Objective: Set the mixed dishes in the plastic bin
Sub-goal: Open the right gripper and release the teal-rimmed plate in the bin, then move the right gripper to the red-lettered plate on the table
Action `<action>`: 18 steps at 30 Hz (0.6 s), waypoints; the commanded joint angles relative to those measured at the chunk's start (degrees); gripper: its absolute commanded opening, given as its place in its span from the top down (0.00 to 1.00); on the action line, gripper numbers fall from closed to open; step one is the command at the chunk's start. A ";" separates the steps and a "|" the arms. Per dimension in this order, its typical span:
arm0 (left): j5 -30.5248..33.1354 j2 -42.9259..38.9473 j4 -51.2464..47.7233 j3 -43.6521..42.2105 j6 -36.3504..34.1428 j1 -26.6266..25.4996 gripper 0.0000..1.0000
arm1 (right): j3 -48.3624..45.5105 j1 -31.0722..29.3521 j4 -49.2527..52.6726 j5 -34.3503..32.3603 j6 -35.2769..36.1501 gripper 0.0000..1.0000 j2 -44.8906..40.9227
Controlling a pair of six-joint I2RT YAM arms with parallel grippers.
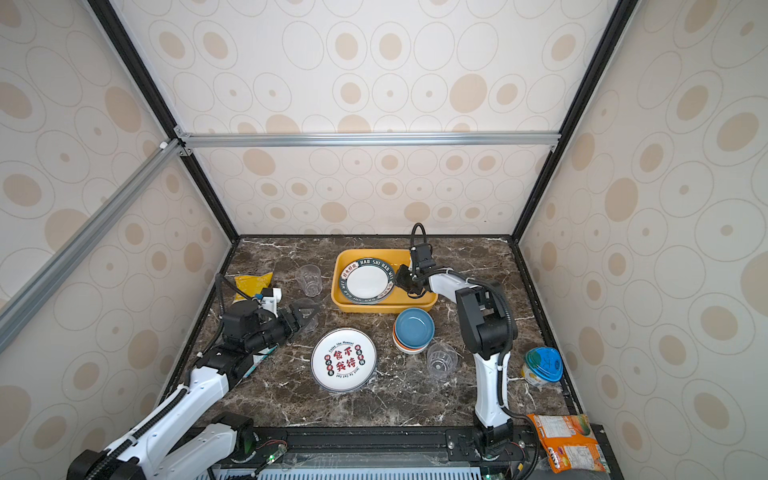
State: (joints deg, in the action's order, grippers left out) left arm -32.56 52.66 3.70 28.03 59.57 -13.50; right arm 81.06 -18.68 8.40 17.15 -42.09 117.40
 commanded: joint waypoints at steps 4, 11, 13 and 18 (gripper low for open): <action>1.95 -2.14 -5.34 0.88 -3.74 0.35 0.23 | -3.38 -1.27 1.70 -0.62 1.08 0.62 -6.63; 2.89 -4.39 -9.58 0.87 -5.28 0.32 0.23 | -7.32 -2.23 3.22 -0.81 2.50 0.61 -13.28; 3.07 -4.68 -11.07 1.00 -5.95 0.32 0.23 | -8.21 -2.52 3.88 -0.15 2.78 0.61 -15.16; 3.21 -4.69 -13.85 1.06 -7.01 0.29 0.22 | -9.65 -3.82 6.43 2.05 4.34 0.59 -19.60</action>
State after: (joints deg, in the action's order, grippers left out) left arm -30.00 48.51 -6.92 28.05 54.70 -13.50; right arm 72.49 -21.39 12.27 17.63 -39.29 100.57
